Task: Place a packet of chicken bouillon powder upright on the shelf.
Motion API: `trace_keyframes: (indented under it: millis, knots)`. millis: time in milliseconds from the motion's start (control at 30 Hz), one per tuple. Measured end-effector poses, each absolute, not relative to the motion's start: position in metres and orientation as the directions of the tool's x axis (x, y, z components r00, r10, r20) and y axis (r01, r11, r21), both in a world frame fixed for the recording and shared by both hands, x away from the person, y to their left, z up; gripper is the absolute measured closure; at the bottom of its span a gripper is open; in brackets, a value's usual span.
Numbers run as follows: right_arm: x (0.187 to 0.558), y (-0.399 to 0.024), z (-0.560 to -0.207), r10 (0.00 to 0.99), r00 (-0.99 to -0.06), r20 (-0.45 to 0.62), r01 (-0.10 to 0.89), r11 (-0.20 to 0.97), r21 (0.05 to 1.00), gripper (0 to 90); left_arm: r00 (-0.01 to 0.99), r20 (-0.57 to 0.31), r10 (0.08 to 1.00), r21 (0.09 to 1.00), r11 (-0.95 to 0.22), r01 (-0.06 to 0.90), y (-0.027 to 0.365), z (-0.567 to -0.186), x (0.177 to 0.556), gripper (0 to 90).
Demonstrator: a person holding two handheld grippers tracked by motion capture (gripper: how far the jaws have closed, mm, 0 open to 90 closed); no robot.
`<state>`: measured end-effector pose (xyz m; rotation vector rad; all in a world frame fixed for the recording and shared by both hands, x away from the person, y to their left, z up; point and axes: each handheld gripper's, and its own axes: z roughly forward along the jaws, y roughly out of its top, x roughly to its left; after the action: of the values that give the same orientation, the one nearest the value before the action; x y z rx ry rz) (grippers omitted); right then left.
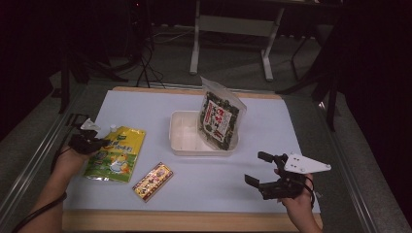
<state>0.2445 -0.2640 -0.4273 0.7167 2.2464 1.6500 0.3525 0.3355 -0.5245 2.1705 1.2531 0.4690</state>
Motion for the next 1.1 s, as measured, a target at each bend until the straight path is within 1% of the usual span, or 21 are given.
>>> trace_keyframes:
  millis: [33, 233, 300, 367, 467, 533, 700, 1000, 1100]
  knots:
    - [0.244, -0.264, -0.426, 0.538, -0.841, 0.061, 0.221, 0.239, 0.945, 11.9, 0.491, -0.005, 0.871, 0.652, -0.369, 0.662, 0.335, -0.52, 0.351, 89.9]
    - [0.245, -0.266, -0.424, 0.536, -0.843, 0.047, 0.199, 0.229, 0.953, 11.9, 0.494, 0.004, 0.87, 0.669, -0.369, 0.645, 0.332, -0.51, 0.346, 90.0]
    - [0.244, -0.266, -0.423, 0.537, -0.843, 0.039, 0.194, 0.235, 0.952, 11.9, 0.496, -0.014, 0.868, 0.696, -0.347, 0.629, 0.332, -0.503, 0.341, 90.0]
    - [0.244, -0.266, -0.423, 0.535, -0.844, 0.041, 0.195, 0.235, 0.952, 12.0, 0.494, -0.011, 0.87, 0.706, -0.343, 0.62, 0.332, -0.5, 0.339, 90.0]
    - [0.245, -0.267, -0.423, 0.537, -0.842, 0.06, 0.215, 0.231, 0.949, 12.8, 0.497, -0.036, 0.867, 0.736, -0.313, 0.6, 0.332, -0.492, 0.331, 90.0]
    - [0.246, -0.267, -0.423, 0.543, -0.837, 0.069, 0.229, 0.233, 0.945, 12.8, 0.495, -0.037, 0.868, 0.743, -0.307, 0.595, 0.331, -0.489, 0.329, 90.0]
    - [0.246, -0.268, -0.424, 0.543, -0.836, 0.082, 0.237, 0.222, 0.946, 12.5, 0.519, -0.052, 0.853, 0.779, -0.29, 0.555, 0.33, -0.474, 0.315, 90.0]
    - [0.245, -0.265, -0.423, 0.542, -0.837, 0.075, 0.239, 0.238, 0.941, 11.6, 0.551, -0.04, 0.834, 0.819, -0.289, 0.495, 0.321, -0.456, 0.296, 90.0]
    - [0.243, -0.264, -0.421, 0.541, -0.839, 0.063, 0.23, 0.246, 0.942, 11.6, 0.581, -0.029, 0.813, 0.829, -0.305, 0.469, 0.313, -0.446, 0.288, 90.0]
